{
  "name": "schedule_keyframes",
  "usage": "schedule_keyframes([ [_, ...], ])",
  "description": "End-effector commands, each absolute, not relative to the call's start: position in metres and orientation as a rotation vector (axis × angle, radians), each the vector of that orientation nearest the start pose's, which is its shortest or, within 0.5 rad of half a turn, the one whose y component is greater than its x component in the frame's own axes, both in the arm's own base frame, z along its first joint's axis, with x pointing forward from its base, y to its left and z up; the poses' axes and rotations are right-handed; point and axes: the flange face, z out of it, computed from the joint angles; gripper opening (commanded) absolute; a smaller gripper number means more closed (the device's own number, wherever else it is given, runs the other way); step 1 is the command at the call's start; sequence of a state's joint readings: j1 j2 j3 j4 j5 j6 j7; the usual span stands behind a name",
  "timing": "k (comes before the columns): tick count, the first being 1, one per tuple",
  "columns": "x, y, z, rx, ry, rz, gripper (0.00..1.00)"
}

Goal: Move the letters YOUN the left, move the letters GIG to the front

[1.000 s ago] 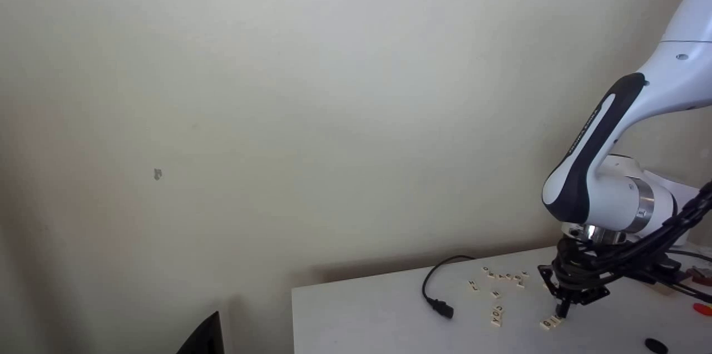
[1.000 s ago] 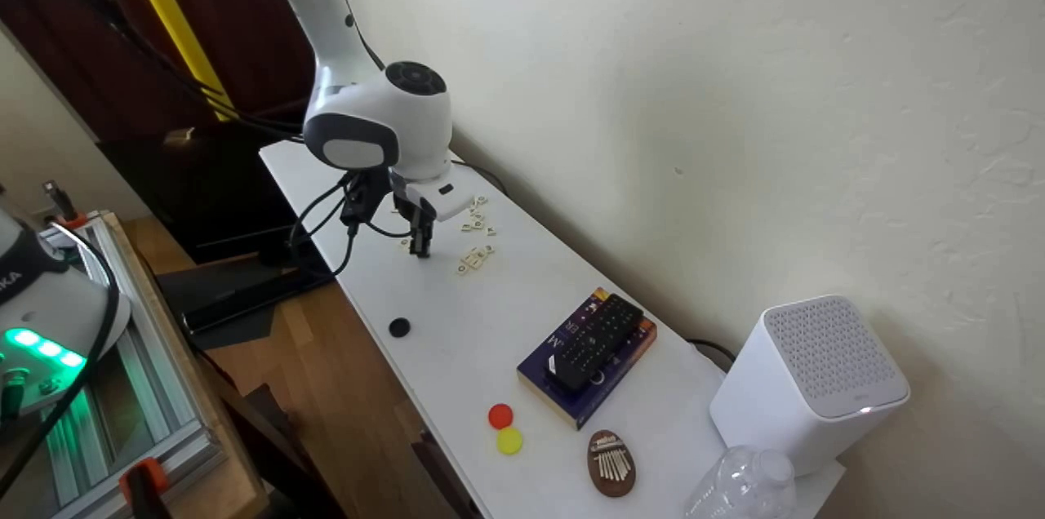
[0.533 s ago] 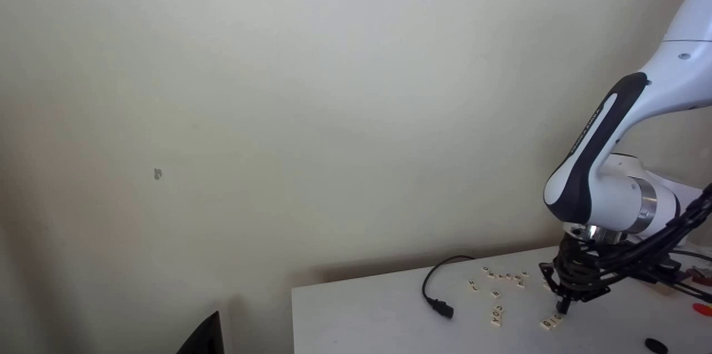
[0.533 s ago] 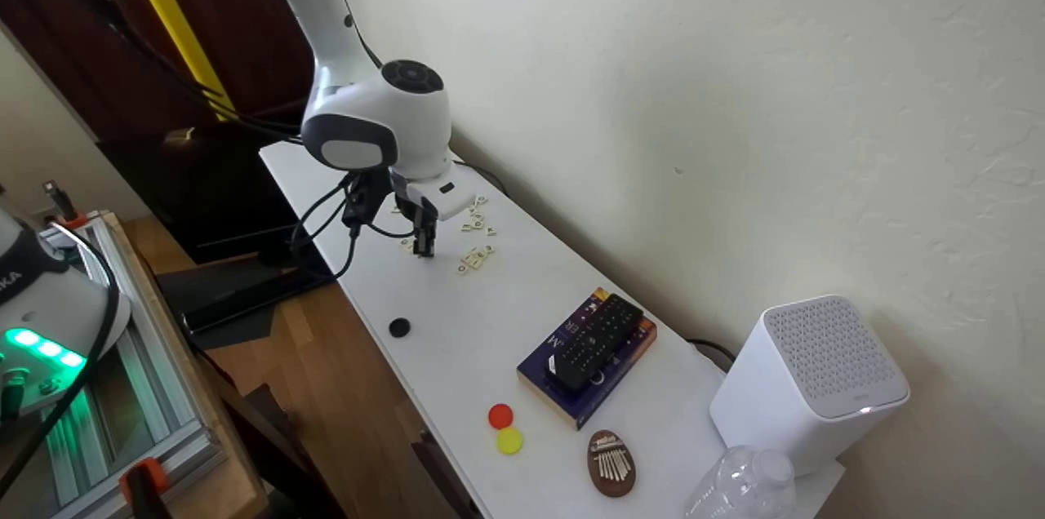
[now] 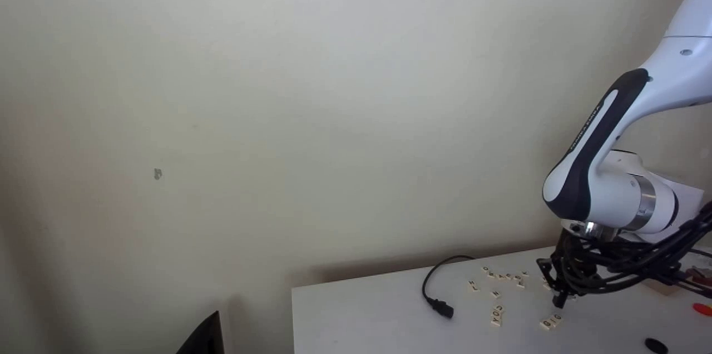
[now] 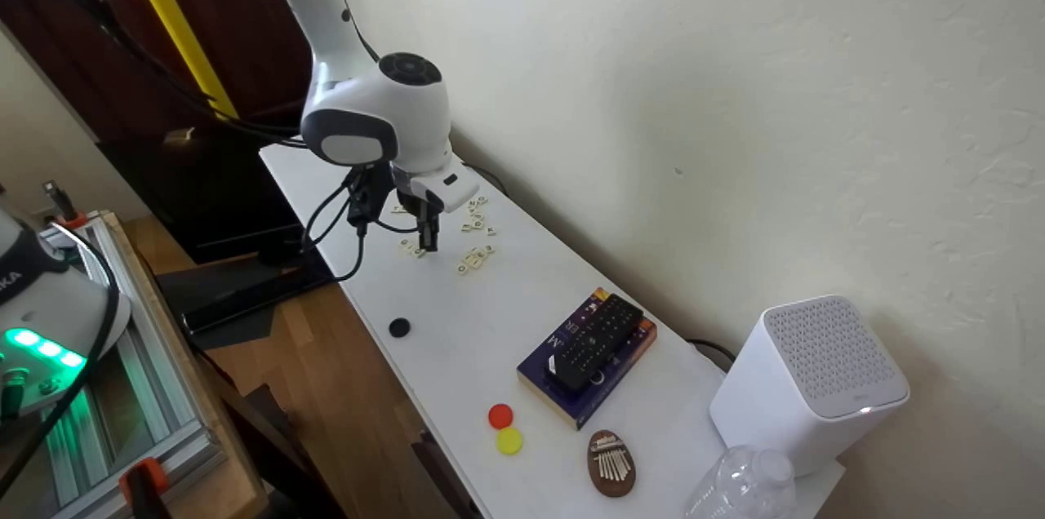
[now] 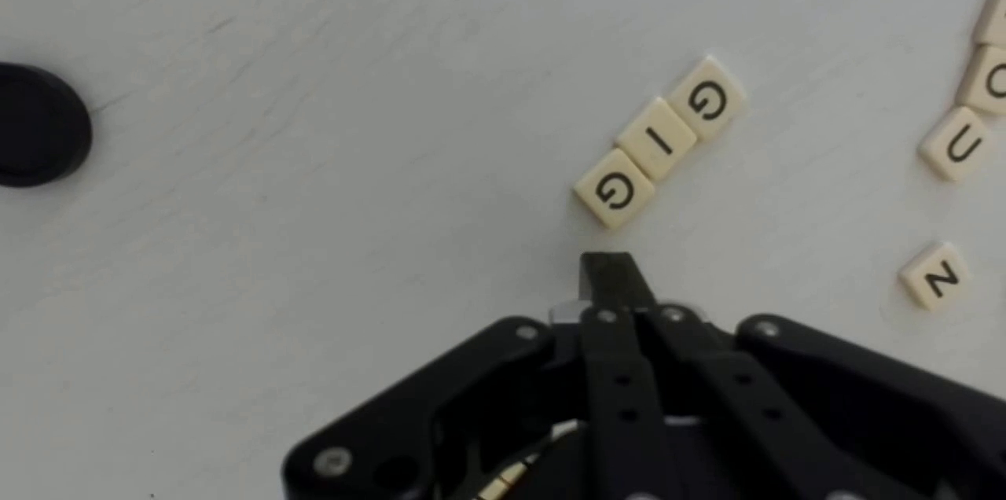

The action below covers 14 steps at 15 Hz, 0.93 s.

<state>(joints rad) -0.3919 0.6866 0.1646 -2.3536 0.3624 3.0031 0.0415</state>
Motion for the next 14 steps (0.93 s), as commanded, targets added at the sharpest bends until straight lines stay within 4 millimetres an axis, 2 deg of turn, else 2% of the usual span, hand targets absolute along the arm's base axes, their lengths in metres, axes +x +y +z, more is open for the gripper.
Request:
schedule_keyframes([
  [1,0.446,-0.11,0.053,-2.888,0.824,0.045,0.0],
  [14,0.454,-0.072,0.058,-3.07,0.246,0.033,0.0],
])
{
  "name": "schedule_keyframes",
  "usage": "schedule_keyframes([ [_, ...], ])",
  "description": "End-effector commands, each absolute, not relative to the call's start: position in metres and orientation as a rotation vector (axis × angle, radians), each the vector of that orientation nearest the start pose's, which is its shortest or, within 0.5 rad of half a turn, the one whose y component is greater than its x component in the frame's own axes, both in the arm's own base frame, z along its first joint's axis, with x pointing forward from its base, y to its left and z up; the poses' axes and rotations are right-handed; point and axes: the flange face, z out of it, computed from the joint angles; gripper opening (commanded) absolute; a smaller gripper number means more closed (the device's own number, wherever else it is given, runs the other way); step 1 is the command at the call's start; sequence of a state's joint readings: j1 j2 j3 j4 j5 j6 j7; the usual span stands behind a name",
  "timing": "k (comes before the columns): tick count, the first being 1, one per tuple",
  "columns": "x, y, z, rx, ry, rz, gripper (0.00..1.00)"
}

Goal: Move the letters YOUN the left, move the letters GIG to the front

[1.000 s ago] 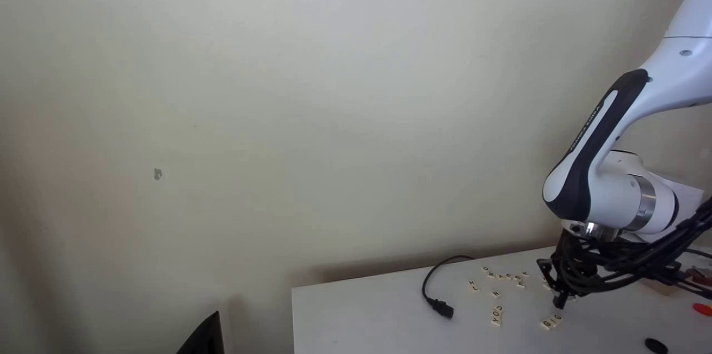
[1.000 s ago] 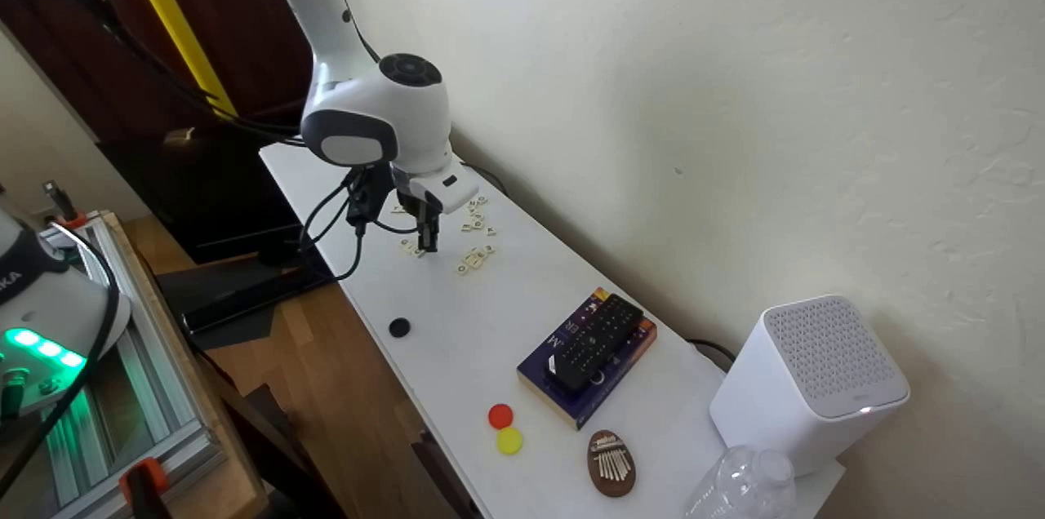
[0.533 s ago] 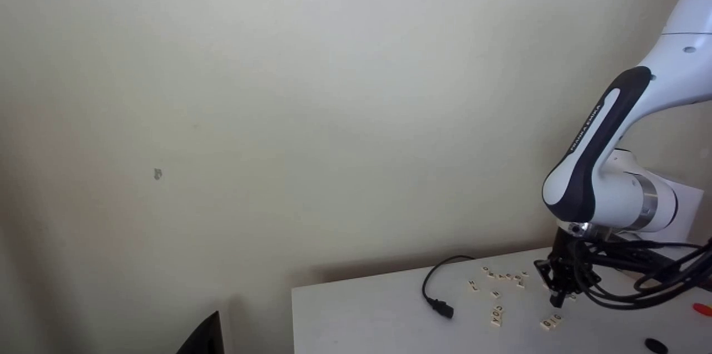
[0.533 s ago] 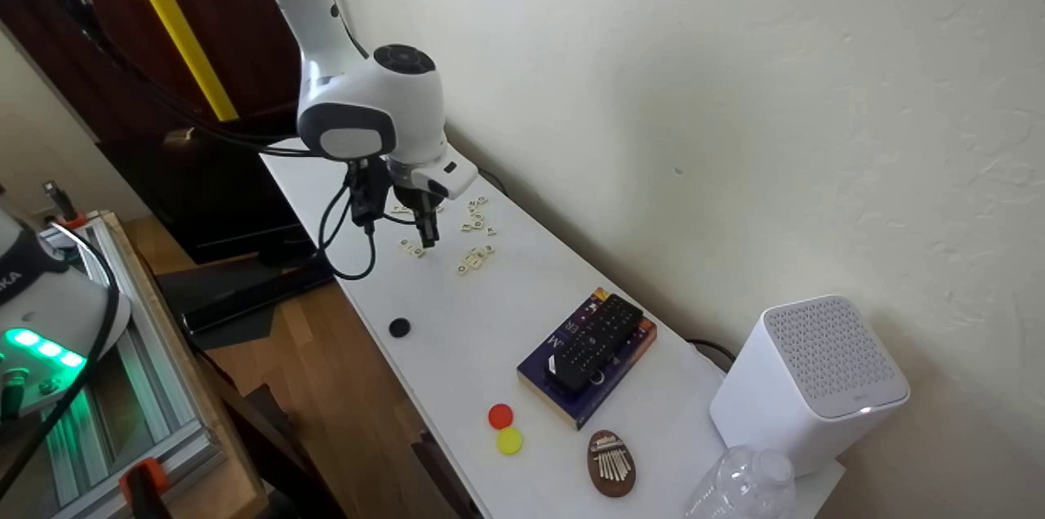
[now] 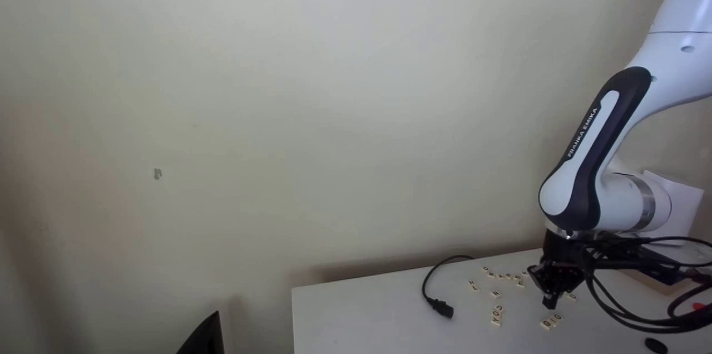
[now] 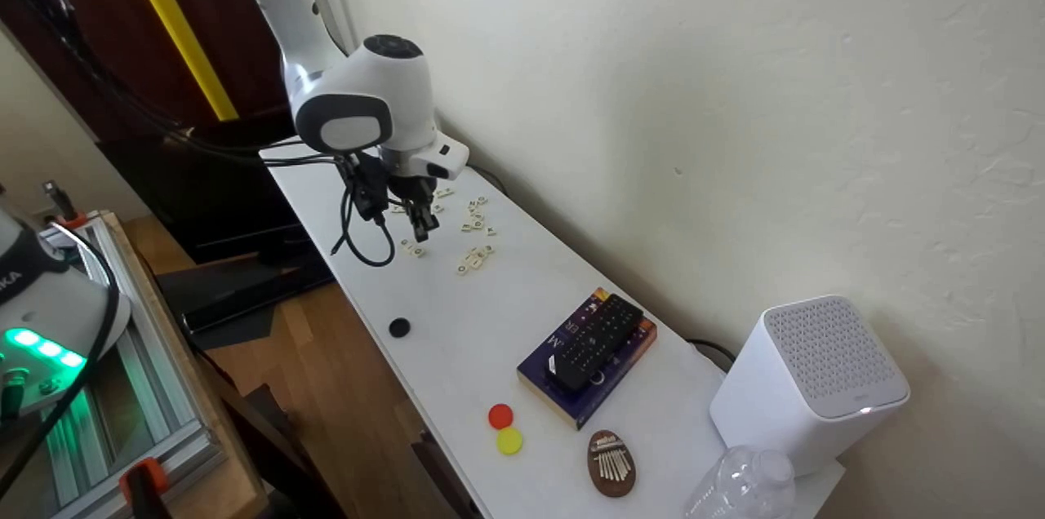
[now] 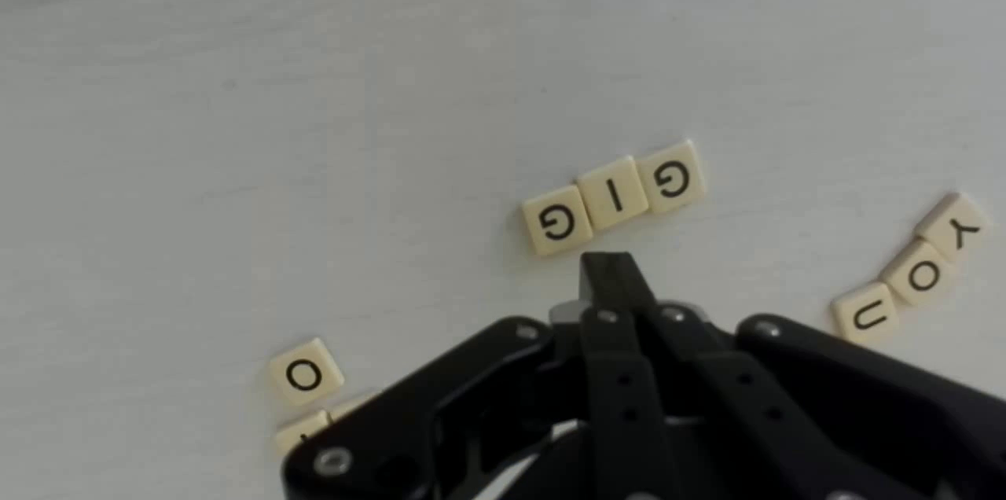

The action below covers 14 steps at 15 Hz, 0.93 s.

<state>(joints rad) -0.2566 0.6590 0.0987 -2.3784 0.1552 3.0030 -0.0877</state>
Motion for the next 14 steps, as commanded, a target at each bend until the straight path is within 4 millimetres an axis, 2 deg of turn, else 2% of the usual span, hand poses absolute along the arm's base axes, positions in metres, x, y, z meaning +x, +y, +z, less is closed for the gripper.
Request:
schedule_keyframes([
  [1,0.454,-0.0705,0.0581,-3.076,0.214,0.03,0.14],
  [2,0.4547,-0.0694,0.0582,-3.081,0.187,0.026,0.27],
  [10,0.4559,-0.0637,0.0632,-3.102,0.017,-0.003,0.82],
  [12,0.4554,-0.0628,0.0631,-3.105,-0.011,-0.003,0.95],
  [14,0.4544,-0.0621,0.0633,-3.106,-0.037,-0.001,1.0],
])
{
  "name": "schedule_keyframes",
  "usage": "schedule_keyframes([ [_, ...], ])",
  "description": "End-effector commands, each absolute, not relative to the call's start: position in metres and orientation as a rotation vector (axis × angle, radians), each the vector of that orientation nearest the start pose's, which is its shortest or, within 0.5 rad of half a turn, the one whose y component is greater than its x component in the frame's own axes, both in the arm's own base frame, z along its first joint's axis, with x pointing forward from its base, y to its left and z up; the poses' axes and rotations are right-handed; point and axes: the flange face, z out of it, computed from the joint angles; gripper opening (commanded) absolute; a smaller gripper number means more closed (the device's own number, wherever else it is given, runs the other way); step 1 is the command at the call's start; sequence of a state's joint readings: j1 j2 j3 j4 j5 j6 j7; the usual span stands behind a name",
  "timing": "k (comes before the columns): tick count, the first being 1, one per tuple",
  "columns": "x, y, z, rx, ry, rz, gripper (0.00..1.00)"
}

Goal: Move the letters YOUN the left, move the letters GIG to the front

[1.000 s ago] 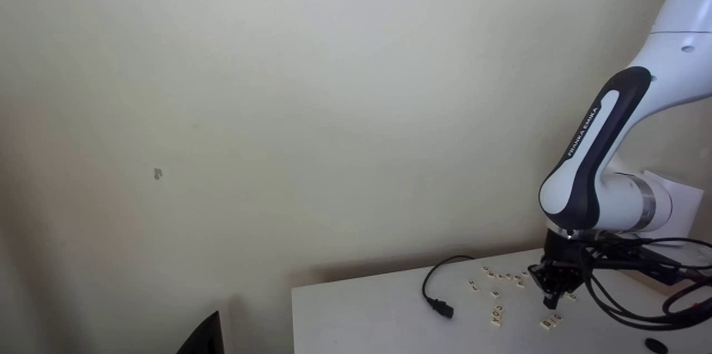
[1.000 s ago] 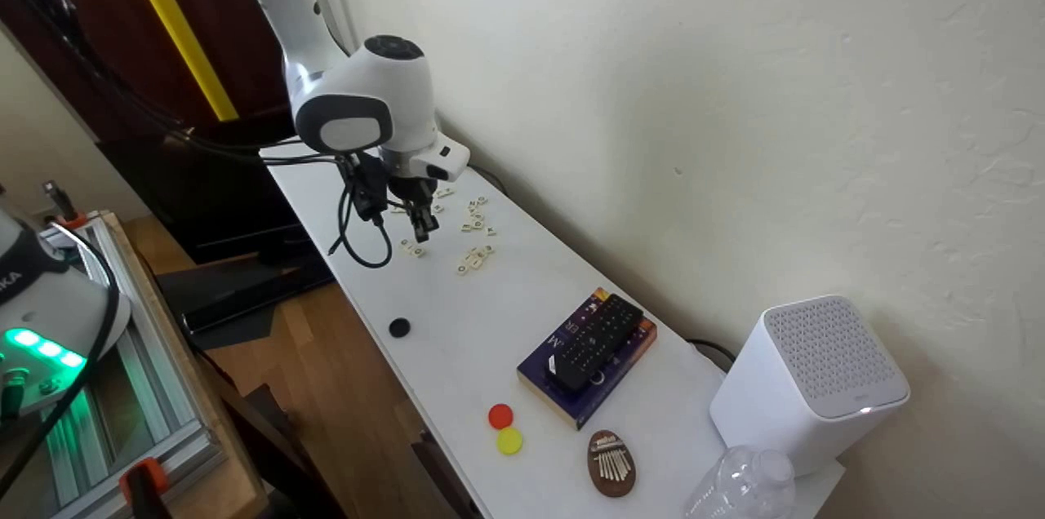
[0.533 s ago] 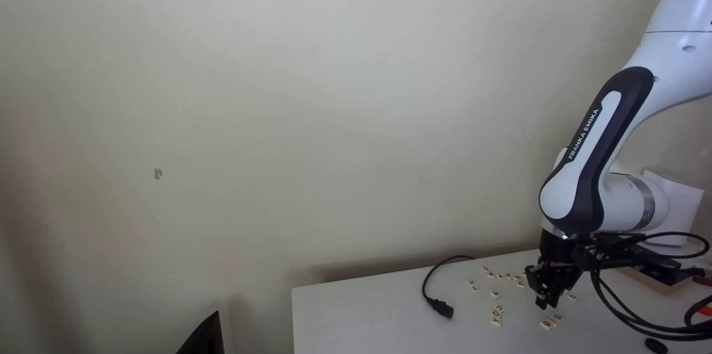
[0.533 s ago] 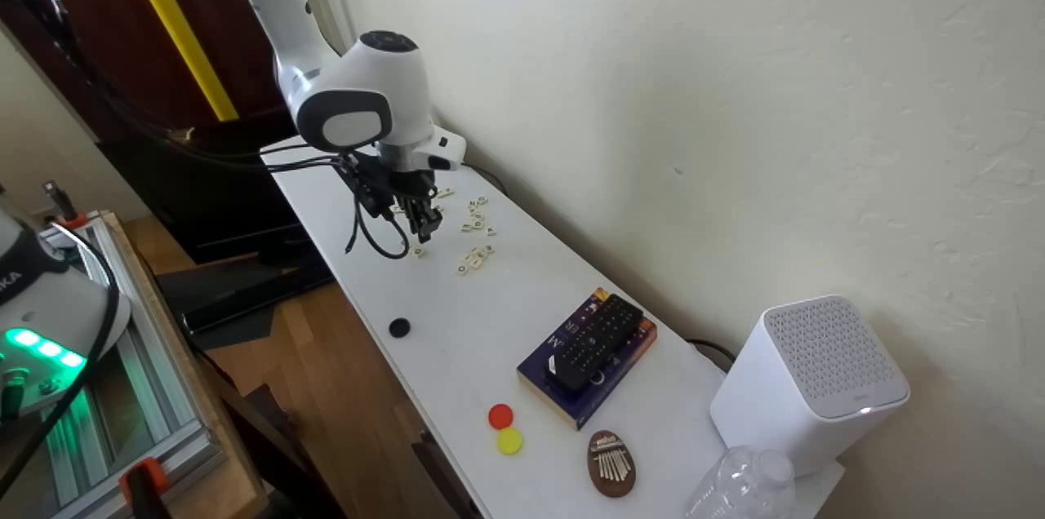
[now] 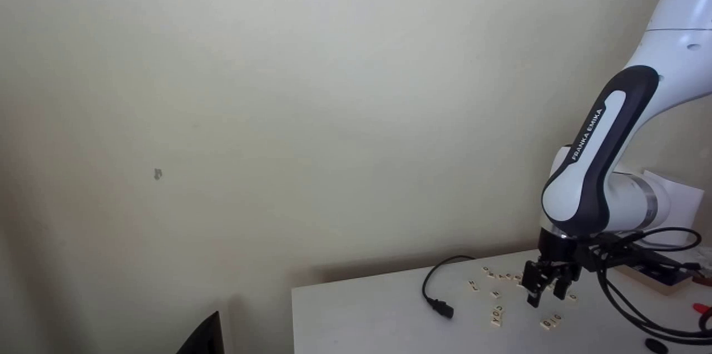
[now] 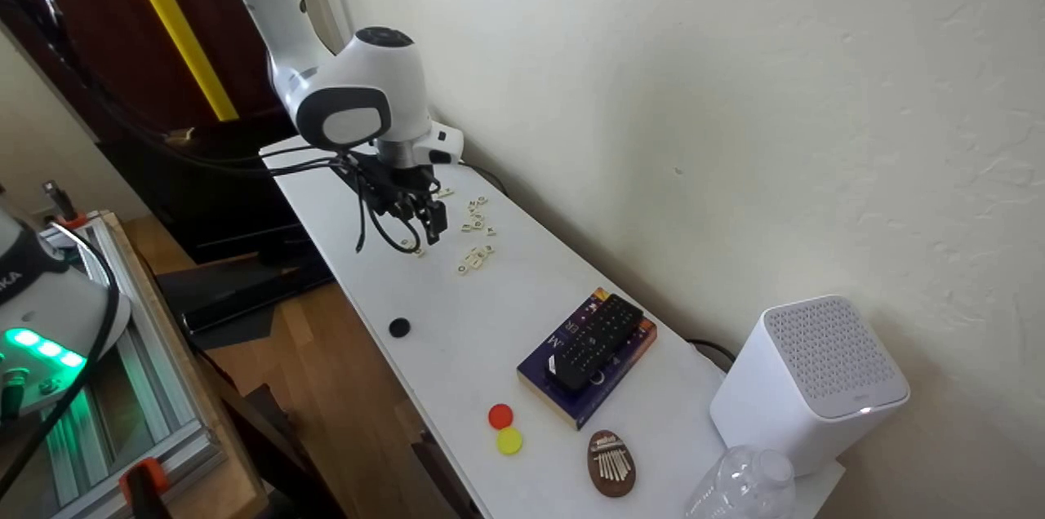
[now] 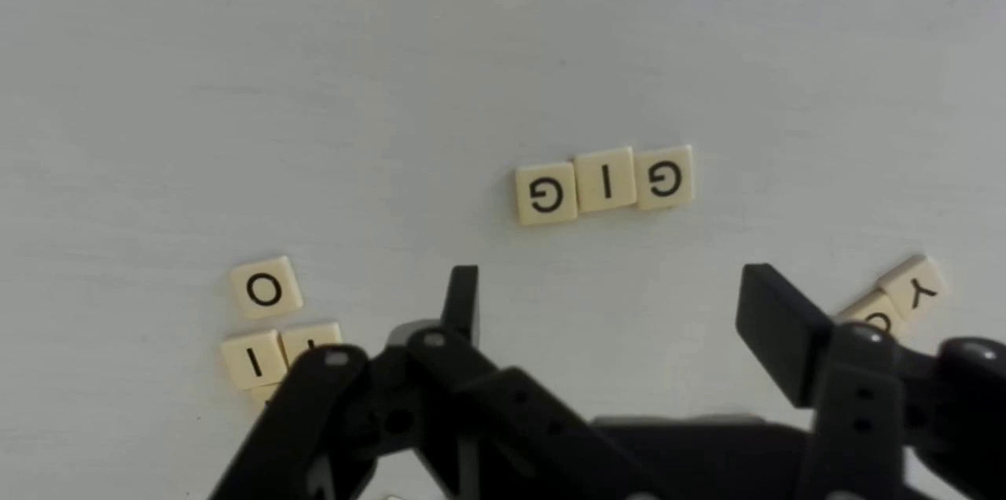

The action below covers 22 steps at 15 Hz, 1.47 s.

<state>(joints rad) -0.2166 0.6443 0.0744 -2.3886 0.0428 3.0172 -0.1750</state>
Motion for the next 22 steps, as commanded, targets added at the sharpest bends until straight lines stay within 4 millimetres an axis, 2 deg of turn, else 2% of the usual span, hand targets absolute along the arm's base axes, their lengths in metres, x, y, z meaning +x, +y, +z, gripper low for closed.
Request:
schedule_keyframes([
  [1,0.453,-0.062,0.064,-3.107,-0.049,-0.004,1.0],
  [22,0.429,-0.068,0.097,-3.134,-0.058,-0.078,1.0],
])
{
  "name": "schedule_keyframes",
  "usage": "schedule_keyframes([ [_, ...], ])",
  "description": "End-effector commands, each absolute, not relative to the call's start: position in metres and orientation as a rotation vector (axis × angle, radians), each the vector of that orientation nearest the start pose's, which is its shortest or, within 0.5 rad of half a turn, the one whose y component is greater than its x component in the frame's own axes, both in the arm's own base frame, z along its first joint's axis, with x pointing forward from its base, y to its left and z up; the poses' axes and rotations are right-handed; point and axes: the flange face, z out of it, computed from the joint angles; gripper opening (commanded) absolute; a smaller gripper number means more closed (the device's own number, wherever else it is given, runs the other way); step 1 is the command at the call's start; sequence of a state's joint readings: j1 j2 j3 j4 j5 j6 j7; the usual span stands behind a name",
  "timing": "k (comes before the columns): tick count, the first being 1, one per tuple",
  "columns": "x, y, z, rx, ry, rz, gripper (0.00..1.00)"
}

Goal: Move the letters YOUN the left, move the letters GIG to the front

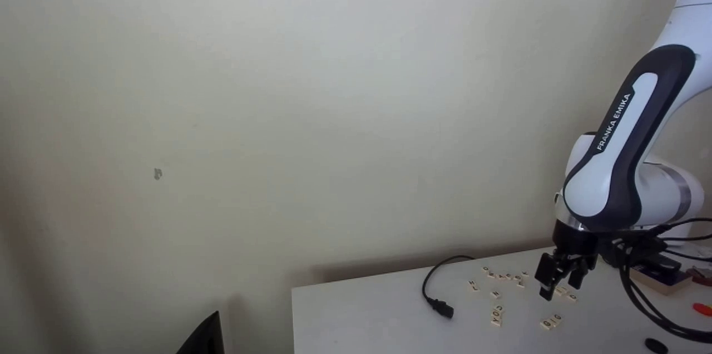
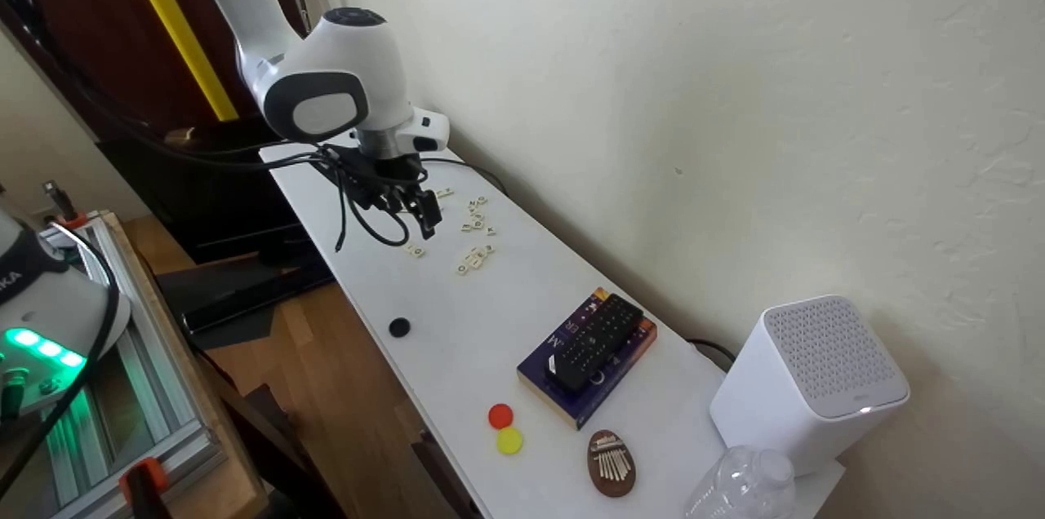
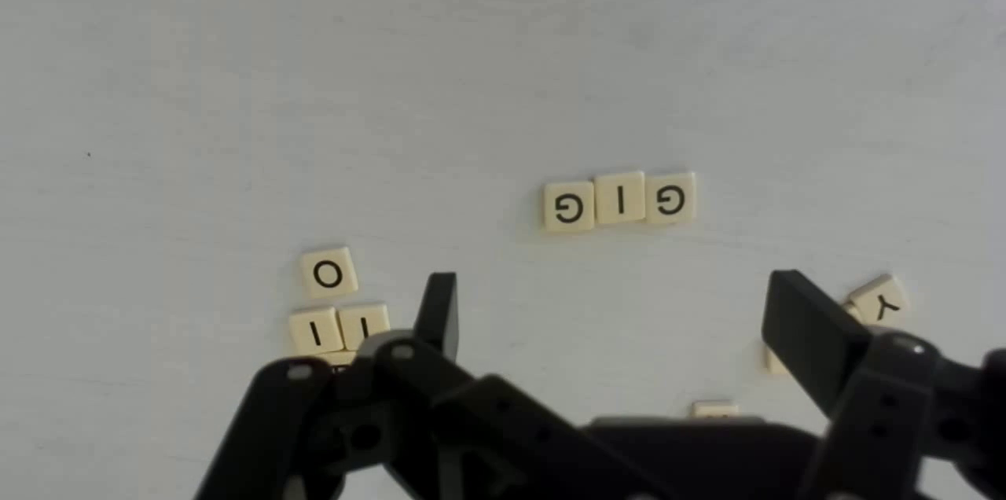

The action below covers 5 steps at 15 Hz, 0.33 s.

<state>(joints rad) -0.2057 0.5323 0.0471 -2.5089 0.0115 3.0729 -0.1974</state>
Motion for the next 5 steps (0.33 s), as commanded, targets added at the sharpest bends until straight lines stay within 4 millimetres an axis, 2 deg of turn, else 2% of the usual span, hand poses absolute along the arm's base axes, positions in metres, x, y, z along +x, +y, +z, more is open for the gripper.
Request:
schedule_keyframes([
  [1,0.43,-0.069,0.099,-3.133,-0.044,-0.082,1.0],
  [2,0.438,-0.068,0.089,-3.124,-0.03,-0.06,1.0],
  [5,0.438,-0.069,0.089,-3.124,-0.028,-0.062,1.0],
])
